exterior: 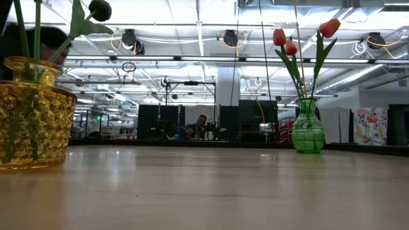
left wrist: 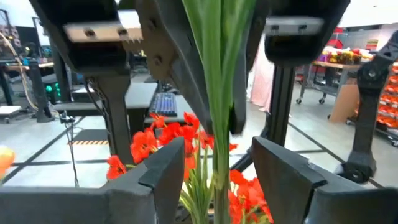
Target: Sort flowers into vase by color
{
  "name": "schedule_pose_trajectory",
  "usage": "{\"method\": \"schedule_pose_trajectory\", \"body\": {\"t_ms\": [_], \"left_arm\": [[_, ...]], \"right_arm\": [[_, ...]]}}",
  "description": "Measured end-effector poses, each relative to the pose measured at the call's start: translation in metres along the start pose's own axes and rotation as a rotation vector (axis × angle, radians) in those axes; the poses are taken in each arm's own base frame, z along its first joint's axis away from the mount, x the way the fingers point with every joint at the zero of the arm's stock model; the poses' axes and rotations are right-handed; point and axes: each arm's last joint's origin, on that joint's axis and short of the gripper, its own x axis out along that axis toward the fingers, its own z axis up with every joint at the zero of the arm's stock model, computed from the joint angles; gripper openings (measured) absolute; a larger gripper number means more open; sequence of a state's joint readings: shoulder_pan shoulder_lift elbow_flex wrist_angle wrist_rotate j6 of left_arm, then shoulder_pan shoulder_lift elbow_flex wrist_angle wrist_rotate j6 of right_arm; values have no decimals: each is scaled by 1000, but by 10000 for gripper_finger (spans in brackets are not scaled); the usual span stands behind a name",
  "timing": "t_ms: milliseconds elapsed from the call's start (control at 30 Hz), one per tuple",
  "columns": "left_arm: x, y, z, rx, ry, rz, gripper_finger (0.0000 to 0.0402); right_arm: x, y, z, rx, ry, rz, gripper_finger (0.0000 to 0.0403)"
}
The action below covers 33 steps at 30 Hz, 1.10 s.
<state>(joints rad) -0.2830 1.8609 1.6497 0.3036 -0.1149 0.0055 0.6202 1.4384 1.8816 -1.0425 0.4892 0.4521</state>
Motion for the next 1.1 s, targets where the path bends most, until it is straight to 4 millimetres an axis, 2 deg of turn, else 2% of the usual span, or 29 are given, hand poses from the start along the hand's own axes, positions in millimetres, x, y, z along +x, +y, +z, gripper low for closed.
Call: {"method": "schedule_pose_trajectory", "body": {"t_ms": [100,233,500,633,800,967,1100], "left_arm": [[0,3,1,1,-4,12,177],[0,5,1,1,-4,15,137],[0,6,-1,12,16,-35,14],[0,7,-2,12,31,-38,16],[0,7,-6,17,73,-40,17],[-2,5,-2,37,56,-66,17],[-2,1,4,57,-1,-103,17]], "right_arm": [[0,0,0,-2,3,-1,4],[0,-1,-2,-2,23,-5,4],[0,-1,-3,-7,30,-18,8],[0,-1,-3,-7,22,-19,44],[-6,-3,-4,-8,26,-15,127],[-31,-15,-7,41,21,-31,192],[-56,-28,-15,37,-8,-131,205]]}}
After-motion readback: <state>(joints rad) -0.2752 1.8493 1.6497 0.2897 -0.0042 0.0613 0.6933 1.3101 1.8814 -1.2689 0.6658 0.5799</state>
